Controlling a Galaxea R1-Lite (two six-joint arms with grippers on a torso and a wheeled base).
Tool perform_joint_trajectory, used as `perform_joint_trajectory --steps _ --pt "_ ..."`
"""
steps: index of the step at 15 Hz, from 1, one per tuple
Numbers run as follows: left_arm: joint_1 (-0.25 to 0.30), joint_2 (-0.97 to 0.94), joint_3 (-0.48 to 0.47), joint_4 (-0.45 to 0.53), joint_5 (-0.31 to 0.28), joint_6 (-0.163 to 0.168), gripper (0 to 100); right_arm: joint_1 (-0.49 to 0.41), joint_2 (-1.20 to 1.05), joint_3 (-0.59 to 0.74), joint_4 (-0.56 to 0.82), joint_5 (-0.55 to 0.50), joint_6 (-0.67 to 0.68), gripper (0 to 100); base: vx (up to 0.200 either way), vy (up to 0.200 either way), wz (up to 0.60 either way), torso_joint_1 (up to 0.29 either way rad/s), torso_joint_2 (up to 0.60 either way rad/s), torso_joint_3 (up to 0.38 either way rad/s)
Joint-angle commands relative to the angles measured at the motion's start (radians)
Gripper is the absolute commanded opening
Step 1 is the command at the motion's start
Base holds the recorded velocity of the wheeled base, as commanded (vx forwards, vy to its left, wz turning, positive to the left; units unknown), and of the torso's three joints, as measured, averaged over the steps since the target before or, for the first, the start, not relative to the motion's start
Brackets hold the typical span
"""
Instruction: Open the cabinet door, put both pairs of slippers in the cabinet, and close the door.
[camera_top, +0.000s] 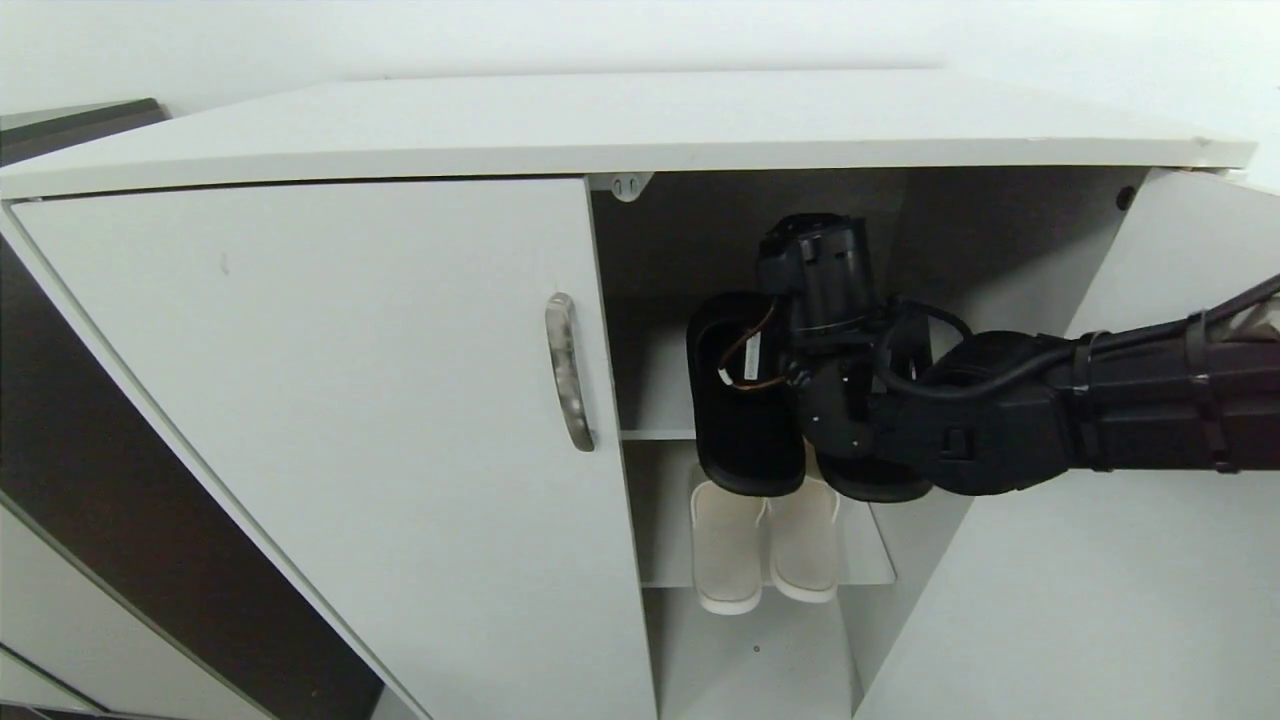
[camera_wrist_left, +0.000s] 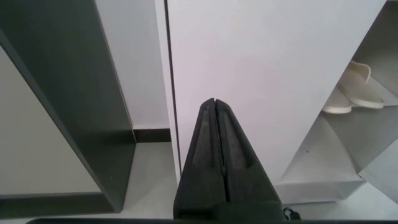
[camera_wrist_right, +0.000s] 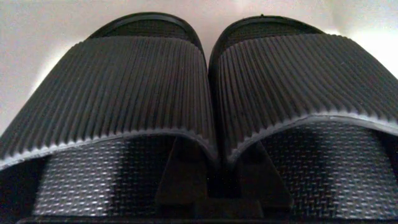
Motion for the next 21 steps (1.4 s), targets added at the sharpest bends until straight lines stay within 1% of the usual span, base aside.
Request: perform_joint_trajectory --steps 1,5,7,11,17,18,21 --pt "0.000 0.000 0.000 -0.001 0.000 -0.001 0 -0.021 0.060 -0.066 0.000 0.003 -0.024 0 0.000 0.000 0.00 0.000 0.00 0.000" --pt "0.000 0.000 0.000 -0.001 0.000 -0.002 0 -0.065 0.135 -0.184 0.002 0.026 -0.049 0 0.000 0.000 0.00 0.000 0.00 0.000" --pt "0.000 0.000 0.000 -0.001 0.000 -0.002 0 -0.070 0.149 -0.204 0.003 0.029 -0.052 0 0.000 0.000 0.00 0.000 0.00 0.000" --pt "0.000 0.000 0.000 -0.001 0.000 -0.002 0 -0.070 0.149 -0.269 0.114 0.042 -0.052 0 0.000 0.000 0.00 0.000 0.00 0.000" --pt "0.000 0.000 0.000 -0.001 0.000 -0.002 0 -0.070 0.158 -0.280 0.128 0.044 -0.052 0 0.000 0.000 0.00 0.000 0.00 0.000" --pt "0.000 0.000 0.000 0.001 0.000 -0.002 0 -0.068 0.158 -0.278 0.128 0.044 -0.052 100 0.000 0.000 0.00 0.000 0.00 0.000" --pt "0.000 0.000 0.000 -0.001 0.002 -0.002 0 -0.065 0.158 -0.261 0.128 0.044 -0.049 100 0.000 0.000 0.00 0.000 0.00 0.000"
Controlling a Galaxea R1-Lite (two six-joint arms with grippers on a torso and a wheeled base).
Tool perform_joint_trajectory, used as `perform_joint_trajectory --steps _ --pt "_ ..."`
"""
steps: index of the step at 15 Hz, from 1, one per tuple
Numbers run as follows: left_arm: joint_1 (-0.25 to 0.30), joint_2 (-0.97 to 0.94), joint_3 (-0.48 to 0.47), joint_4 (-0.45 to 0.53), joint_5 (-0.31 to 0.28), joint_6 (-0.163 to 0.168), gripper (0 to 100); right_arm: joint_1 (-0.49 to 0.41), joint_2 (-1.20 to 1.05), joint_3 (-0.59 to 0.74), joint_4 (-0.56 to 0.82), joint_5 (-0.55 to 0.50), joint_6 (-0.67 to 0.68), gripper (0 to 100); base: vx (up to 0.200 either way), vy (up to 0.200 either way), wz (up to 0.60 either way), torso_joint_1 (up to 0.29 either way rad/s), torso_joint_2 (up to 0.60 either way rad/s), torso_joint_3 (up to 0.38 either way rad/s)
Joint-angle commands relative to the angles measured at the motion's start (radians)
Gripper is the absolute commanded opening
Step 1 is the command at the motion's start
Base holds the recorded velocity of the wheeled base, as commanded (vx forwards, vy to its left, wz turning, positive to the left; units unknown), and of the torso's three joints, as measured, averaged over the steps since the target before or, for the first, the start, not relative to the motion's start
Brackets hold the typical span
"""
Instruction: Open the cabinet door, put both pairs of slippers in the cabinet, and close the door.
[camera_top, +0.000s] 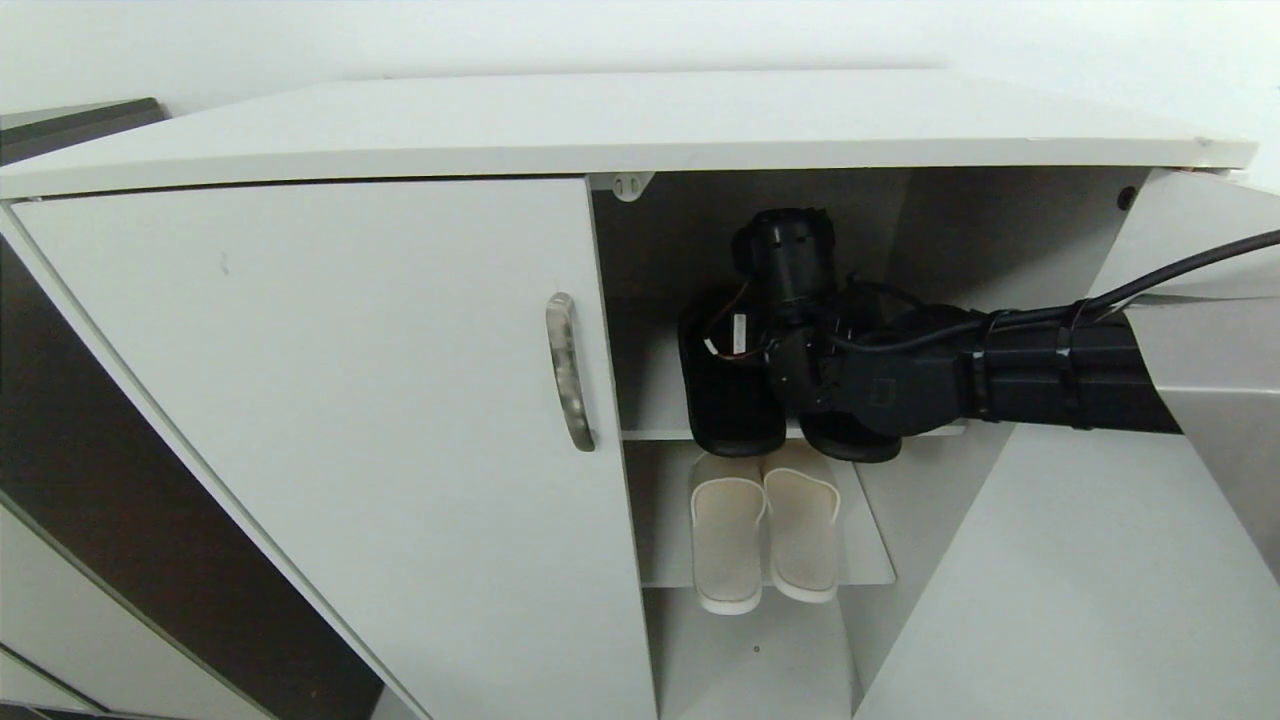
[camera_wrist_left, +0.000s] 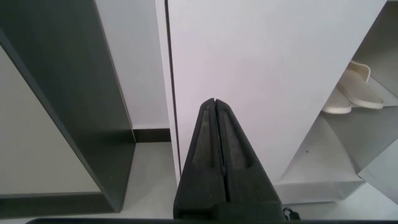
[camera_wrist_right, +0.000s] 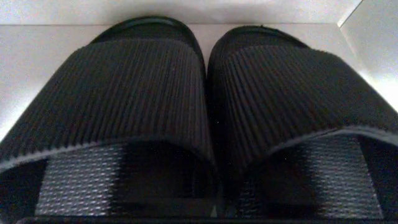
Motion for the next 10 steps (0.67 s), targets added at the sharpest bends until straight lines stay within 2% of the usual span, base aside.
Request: perform_joint_trajectory --steps 1,10 --pt "0.000 0.000 0.000 -0.001 0.000 0.000 0 0.012 -0.013 0.030 0.000 0.000 0.000 100 0.000 0.000 0.00 0.000 0.00 0.000" --pt "0.000 0.000 0.000 -0.001 0.000 0.000 0 0.164 -0.318 0.397 -0.024 -0.085 0.029 100 0.000 0.000 0.00 0.000 0.00 0.000"
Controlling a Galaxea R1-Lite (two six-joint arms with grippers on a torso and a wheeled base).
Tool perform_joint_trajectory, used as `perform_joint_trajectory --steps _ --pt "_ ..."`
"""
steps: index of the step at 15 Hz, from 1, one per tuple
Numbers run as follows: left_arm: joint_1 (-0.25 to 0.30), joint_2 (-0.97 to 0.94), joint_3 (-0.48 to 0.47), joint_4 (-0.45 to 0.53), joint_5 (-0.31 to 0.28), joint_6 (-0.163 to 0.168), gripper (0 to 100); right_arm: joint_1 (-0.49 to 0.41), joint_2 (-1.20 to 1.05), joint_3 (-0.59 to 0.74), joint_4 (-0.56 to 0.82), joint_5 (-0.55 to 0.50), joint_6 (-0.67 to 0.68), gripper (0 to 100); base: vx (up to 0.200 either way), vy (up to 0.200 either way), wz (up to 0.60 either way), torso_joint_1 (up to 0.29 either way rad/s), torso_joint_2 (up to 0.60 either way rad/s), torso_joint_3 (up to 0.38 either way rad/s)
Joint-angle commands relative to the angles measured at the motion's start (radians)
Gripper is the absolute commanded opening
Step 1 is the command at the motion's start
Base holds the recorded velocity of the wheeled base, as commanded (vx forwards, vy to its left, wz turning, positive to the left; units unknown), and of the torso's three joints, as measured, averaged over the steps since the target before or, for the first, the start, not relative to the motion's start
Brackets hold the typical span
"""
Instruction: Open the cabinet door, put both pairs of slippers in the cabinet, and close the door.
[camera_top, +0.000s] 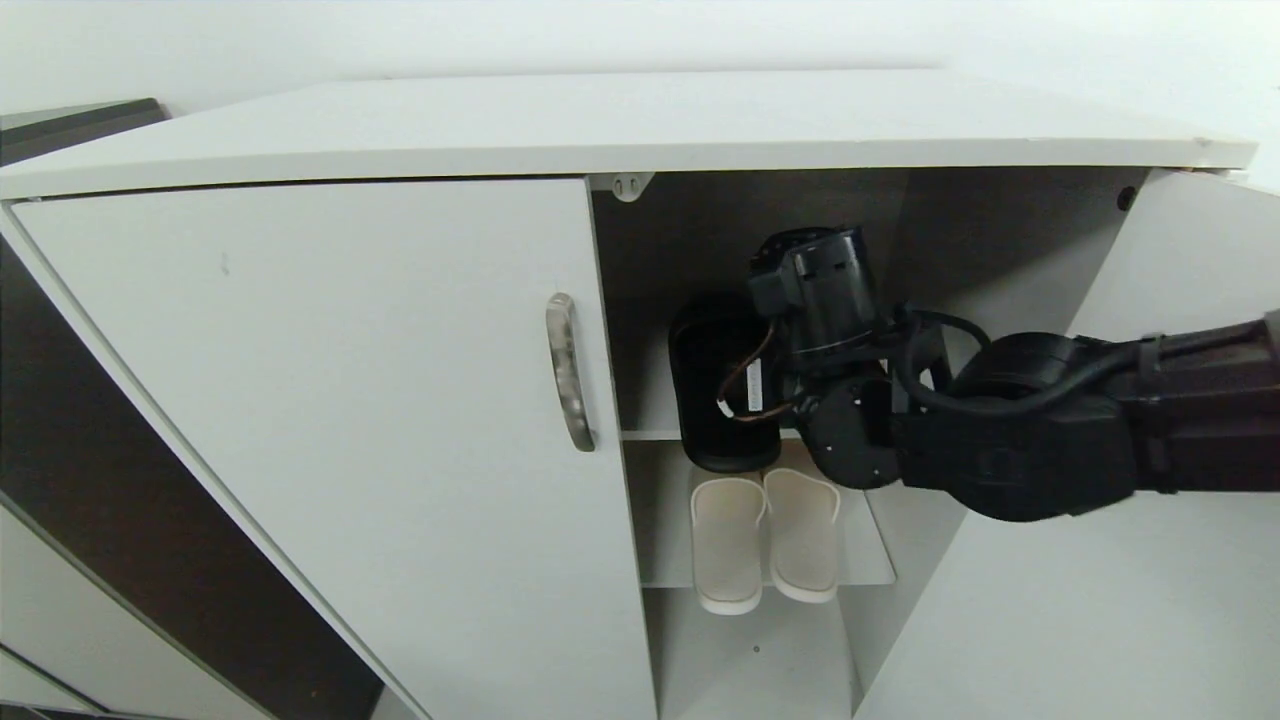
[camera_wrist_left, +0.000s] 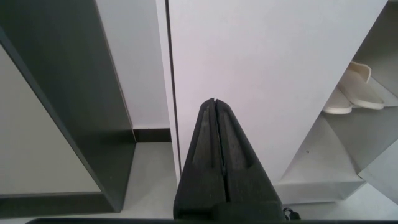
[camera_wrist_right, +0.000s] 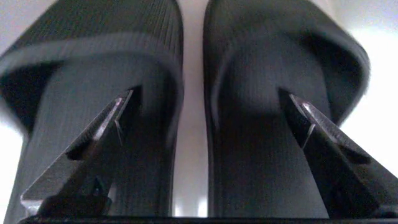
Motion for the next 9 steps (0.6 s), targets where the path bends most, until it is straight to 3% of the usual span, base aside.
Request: perform_joint_trajectory --steps 1,4,5,9 --pt "0.000 0.000 0.000 -0.001 0.000 -0.001 0 0.056 -0.123 0.100 -0.017 -0.007 0.006 100 0.000 0.000 0.00 0.000 0.00 0.000" --pt "0.000 0.000 0.000 -0.001 0.001 -0.001 0 0.142 -0.264 0.321 -0.100 0.039 0.005 100 0.000 0.000 0.00 0.000 0.00 0.000" --pt "0.000 0.000 0.000 -0.001 0.001 -0.001 0 0.159 -0.300 0.379 -0.136 0.052 0.002 0 0.000 0.000 0.00 0.000 0.00 0.000" --pt "0.000 0.000 0.000 -0.001 0.001 -0.001 0 0.176 -0.402 0.497 -0.159 0.123 -0.006 0 0.000 0.000 0.00 0.000 0.00 0.000"
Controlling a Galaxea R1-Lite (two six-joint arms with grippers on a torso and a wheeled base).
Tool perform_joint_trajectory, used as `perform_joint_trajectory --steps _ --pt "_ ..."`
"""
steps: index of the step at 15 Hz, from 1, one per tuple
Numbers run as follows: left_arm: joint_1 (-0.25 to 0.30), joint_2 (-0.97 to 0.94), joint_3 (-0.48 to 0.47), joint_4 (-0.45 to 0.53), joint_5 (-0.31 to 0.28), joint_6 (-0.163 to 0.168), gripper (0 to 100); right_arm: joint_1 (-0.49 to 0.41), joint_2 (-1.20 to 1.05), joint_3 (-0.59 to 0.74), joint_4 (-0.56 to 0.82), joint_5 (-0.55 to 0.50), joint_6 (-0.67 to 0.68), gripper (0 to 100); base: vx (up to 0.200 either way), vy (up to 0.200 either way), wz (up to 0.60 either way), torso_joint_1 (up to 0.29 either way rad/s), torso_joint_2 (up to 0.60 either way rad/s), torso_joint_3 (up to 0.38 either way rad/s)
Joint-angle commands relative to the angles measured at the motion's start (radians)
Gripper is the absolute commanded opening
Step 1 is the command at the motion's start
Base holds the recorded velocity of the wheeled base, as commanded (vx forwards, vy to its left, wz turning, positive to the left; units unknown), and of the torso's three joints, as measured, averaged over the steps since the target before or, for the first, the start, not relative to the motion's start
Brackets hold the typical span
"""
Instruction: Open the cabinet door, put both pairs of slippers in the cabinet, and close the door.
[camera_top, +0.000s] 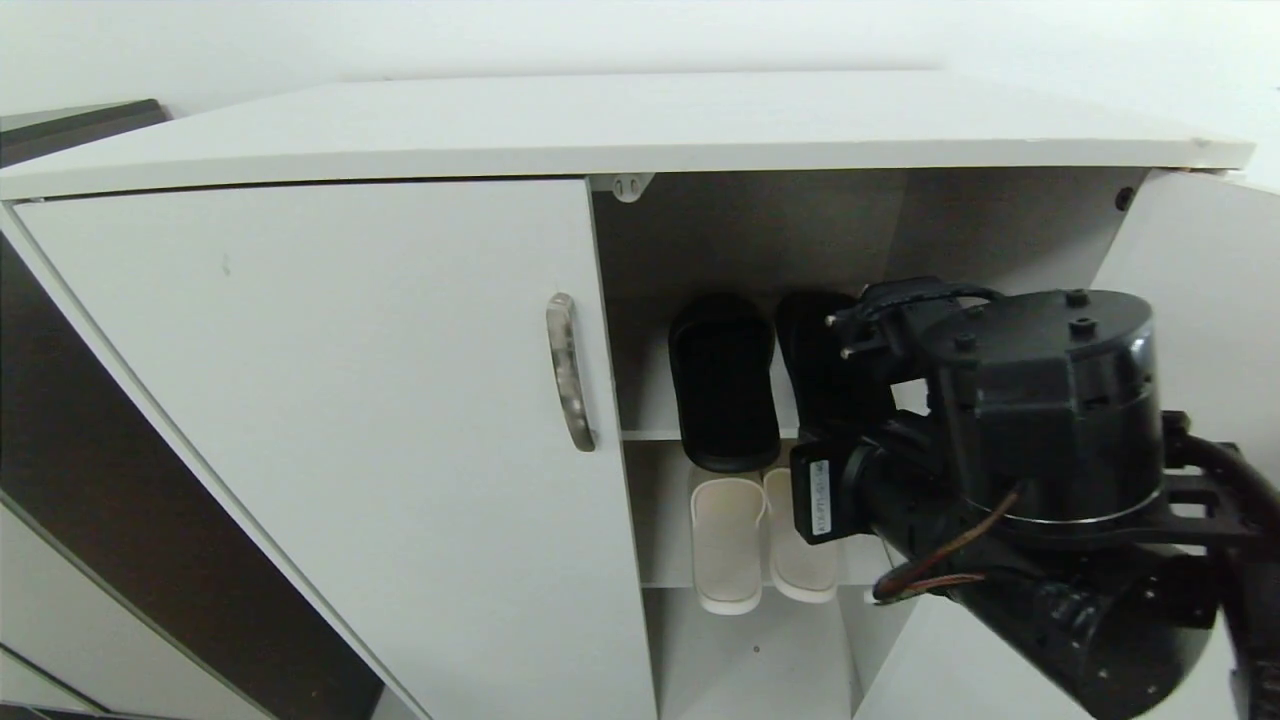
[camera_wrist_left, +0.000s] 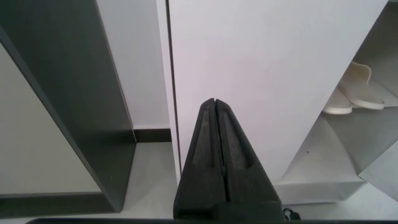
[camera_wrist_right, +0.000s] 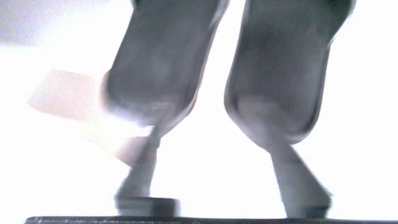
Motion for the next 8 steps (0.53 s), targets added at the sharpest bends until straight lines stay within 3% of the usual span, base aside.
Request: perform_joint_trajectory --steps 1,8 --pt "0.000 0.000 0.000 -0.001 -0.002 0.000 0 0.007 -0.080 0.052 -0.004 0.008 -0.001 0 0.000 0.000 0.00 0.000 0.00 0.000" --pt "0.000 0.000 0.000 -0.001 -0.003 0.000 0 0.012 -0.077 0.067 -0.004 0.013 -0.001 0 0.000 0.000 0.00 0.000 0.00 0.000"
